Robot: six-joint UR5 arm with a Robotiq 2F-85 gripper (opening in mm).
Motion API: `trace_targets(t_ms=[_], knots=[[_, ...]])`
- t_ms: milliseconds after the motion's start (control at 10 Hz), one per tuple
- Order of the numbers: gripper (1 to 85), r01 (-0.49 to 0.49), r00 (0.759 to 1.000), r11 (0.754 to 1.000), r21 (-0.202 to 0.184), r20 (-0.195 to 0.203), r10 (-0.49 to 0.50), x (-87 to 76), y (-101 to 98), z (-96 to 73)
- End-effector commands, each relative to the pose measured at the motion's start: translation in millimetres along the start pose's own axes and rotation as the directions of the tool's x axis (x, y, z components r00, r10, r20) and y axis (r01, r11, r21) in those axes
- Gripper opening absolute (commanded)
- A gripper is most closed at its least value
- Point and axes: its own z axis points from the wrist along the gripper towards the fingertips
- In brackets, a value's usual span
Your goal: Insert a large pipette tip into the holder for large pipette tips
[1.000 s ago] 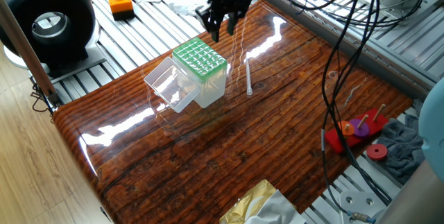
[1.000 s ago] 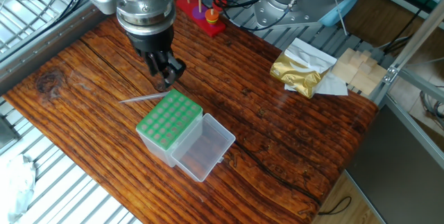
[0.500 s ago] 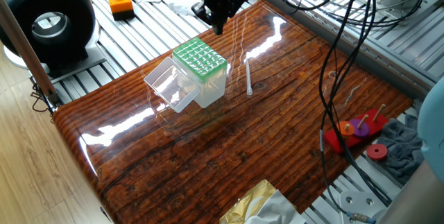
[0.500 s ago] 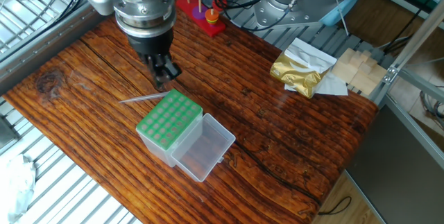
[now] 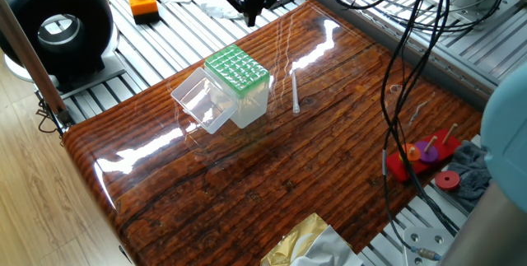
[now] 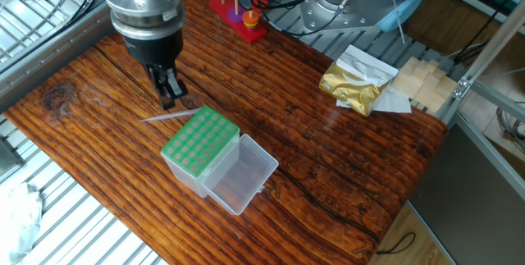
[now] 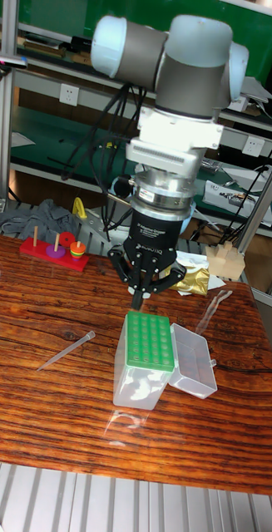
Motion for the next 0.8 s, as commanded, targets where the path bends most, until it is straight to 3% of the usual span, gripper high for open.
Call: trace_targets(t_ms=[0, 100, 200, 400, 600, 700], knots=[[1.0, 0.001, 1.0, 1.0, -0.011, -0.022, -0.001, 9.4, -24.1, 12.8], [1.0, 0.018, 1.0, 1.0, -0.013, -0.011, -0.019, 13.6, -38.1, 22.9], [1.0, 0.057, 0.998, 0.998, -0.012, 0.026, -0.057, 9.9, -48.1, 28.2], [1.0, 0.105, 0.994, 0.994, -0.002, 0.04, -0.105, 10.3, -56.5, 28.9], [1.0, 0.057, 0.993, 0.998, 0.007, 0.103, -0.058, 3.3, -70.5, 29.6], [1.0, 0.041, 0.996, 0.999, -0.006, 0.083, -0.04, 14.2, -74.0, 32.9]])
